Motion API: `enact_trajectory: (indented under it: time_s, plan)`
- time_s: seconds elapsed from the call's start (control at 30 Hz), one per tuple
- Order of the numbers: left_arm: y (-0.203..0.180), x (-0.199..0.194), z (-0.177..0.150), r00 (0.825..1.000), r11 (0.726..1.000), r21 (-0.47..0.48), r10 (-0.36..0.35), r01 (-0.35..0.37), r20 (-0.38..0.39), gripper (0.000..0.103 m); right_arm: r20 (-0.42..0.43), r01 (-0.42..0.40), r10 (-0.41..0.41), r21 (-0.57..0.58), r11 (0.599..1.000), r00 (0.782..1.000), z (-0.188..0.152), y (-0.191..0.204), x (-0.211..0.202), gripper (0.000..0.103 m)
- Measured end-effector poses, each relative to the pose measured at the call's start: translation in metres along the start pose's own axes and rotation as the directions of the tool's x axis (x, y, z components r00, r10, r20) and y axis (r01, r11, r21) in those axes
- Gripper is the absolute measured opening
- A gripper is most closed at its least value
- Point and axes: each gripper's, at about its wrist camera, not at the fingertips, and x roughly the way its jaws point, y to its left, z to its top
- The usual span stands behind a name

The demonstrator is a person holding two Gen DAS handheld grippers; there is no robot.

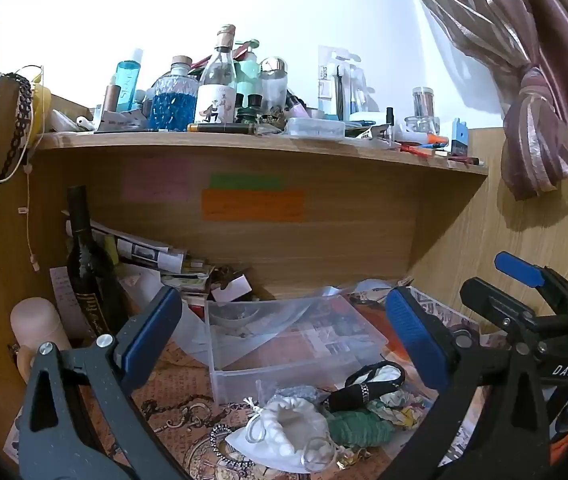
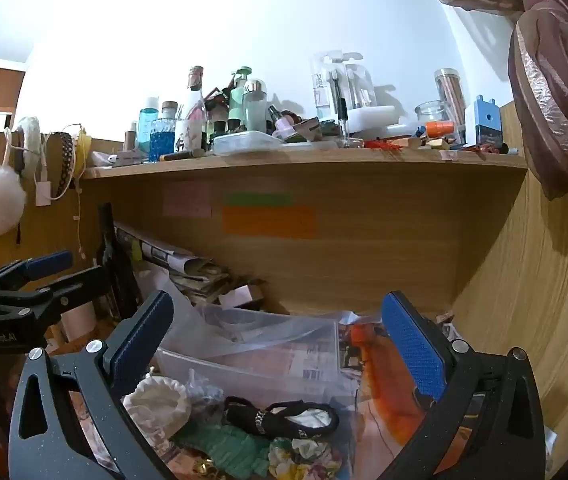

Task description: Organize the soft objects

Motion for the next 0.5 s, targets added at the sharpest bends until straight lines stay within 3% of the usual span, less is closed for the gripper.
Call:
enact_trajectory:
  time_s: [0.5]
  plan:
    - [-0.008, -0.002, 0.009, 1.000, 1.000, 0.014, 0.005, -0.005, 0.011, 0.103, 0.013, -0.008, 0.008, 0.015, 1.000, 1.000, -0.001, -0.006, -0.002, 0.103]
